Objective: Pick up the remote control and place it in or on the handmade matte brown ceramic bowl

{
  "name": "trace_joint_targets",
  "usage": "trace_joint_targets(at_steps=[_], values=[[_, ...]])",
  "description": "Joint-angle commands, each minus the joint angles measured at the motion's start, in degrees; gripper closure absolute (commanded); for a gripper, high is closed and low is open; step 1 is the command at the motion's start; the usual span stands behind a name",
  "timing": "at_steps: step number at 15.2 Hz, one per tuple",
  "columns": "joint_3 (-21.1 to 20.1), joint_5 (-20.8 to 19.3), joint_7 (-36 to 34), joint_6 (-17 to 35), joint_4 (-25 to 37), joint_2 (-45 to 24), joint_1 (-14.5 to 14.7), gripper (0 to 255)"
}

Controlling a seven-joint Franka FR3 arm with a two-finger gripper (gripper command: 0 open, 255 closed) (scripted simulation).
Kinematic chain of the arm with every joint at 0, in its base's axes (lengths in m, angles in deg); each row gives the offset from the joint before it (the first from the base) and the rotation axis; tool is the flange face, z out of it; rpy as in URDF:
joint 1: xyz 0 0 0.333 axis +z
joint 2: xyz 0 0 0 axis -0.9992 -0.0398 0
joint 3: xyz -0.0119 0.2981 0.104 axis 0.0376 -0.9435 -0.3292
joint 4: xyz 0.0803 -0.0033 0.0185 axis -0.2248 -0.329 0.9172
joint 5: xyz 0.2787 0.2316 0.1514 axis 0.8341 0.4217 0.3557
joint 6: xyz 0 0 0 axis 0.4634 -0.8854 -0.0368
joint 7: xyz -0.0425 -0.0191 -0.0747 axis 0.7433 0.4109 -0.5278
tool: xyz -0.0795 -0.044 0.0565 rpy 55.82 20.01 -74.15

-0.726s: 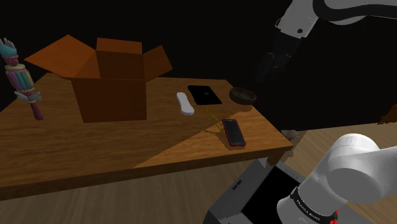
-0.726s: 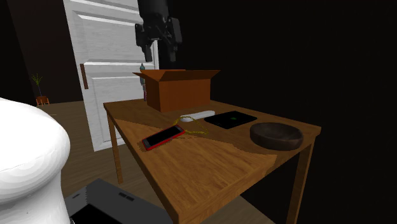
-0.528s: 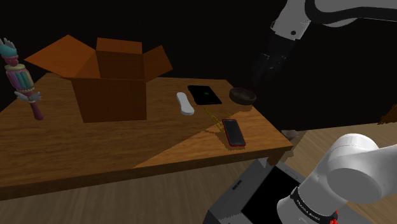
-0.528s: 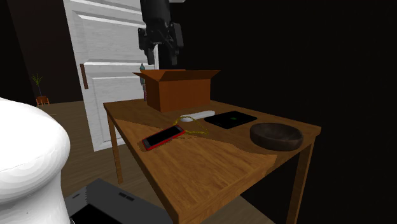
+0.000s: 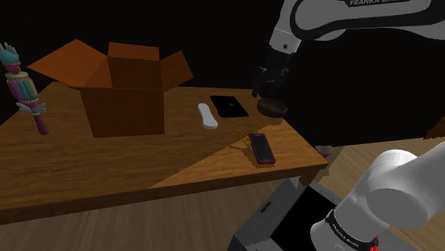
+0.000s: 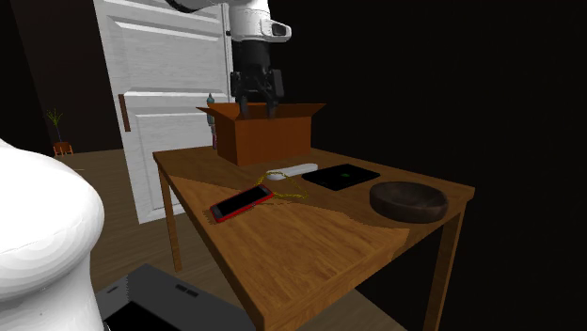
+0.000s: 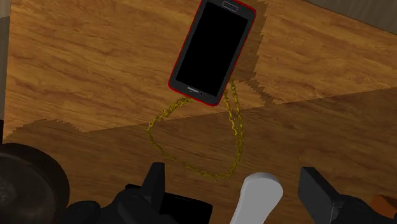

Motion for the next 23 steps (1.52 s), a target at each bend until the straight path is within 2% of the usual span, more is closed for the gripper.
trace_joint_targets(at_steps=[1, 12, 17, 22, 23], values=[[-0.46, 0.24, -1.42, 2.63, 1.55, -4.57, 0.01, 0], [-1.72, 0.54, -8.39, 9.27, 17.85, -29.68, 0.19, 0], [-1.64, 0.57, -11.11, 9.46, 28.47, -41.46, 0.43, 0], [-1.33, 0.8, -13.51, 7.62, 41.79, -53.92, 0.61, 0], [-1.31, 0.82, -13.58, 7.53, 42.25, -54.31, 0.62, 0]])
